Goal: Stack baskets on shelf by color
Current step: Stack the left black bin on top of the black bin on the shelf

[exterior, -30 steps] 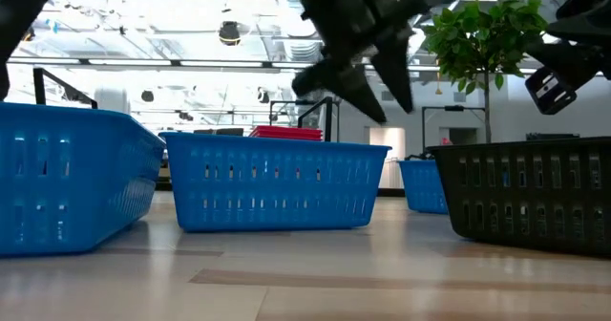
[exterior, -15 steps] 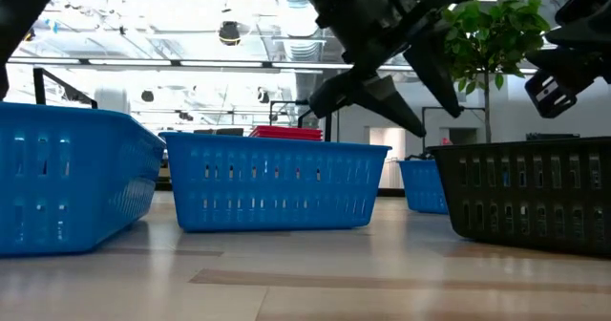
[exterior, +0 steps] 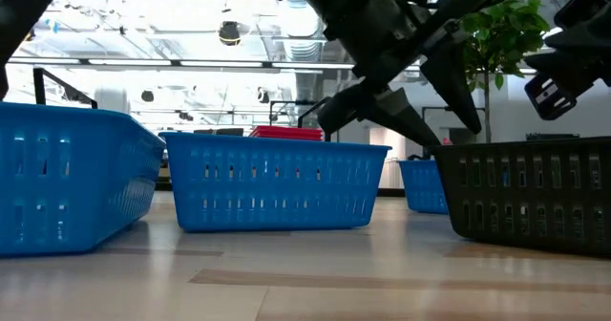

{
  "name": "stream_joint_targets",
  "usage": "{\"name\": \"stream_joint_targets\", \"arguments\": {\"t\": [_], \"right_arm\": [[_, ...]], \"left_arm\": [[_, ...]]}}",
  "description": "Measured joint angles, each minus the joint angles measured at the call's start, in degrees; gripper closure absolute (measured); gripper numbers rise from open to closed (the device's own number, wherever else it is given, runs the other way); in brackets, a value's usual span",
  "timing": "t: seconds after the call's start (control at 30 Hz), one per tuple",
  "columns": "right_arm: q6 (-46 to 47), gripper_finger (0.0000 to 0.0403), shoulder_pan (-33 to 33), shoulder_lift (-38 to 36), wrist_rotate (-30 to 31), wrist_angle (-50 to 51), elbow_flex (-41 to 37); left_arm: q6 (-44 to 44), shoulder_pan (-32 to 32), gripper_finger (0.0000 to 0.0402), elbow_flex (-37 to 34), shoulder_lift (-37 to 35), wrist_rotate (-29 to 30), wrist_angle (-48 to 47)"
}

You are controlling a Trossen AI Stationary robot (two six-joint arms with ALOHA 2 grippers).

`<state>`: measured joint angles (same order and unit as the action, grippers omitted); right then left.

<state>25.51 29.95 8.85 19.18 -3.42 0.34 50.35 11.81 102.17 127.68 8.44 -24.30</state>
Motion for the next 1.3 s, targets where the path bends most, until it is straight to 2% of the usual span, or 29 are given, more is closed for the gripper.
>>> {"name": "stream_joint_targets", "arguments": {"t": [0.67, 0.83, 0.93, 1.1, 1.3], "right_arm": [[0.01, 0.0269, 0.02, 0.96, 0.0, 0.0, 0.02], [0.01, 0.0269, 0.01, 0.96, -0.01, 0.0, 0.0], [0.01, 0.0269, 0.0, 1.04, 0.0, -0.02, 0.02], [0.03, 0.0269, 0.0, 1.27, 0.0, -0.02, 0.02], [0.03, 0.0269, 0.0, 1.27, 0.0, -0.02, 0.02]], "left_arm": [[-0.31, 1.27, 0.0243, 0.02, 0.43, 1.35, -0.41], [0.18, 1.31, 0.0244, 1.28, 3.64, -2.76, 0.2], [-0.09, 1.14, 0.0251, 2.41, 3.87, -3.33, -1.03], [-1.48, 0.98, 0.0291, 4.52, 3.76, -0.02, -3.69], [-2.68, 1.01, 0.0388, 5.07, 3.45, -0.13, -5.12]]}}
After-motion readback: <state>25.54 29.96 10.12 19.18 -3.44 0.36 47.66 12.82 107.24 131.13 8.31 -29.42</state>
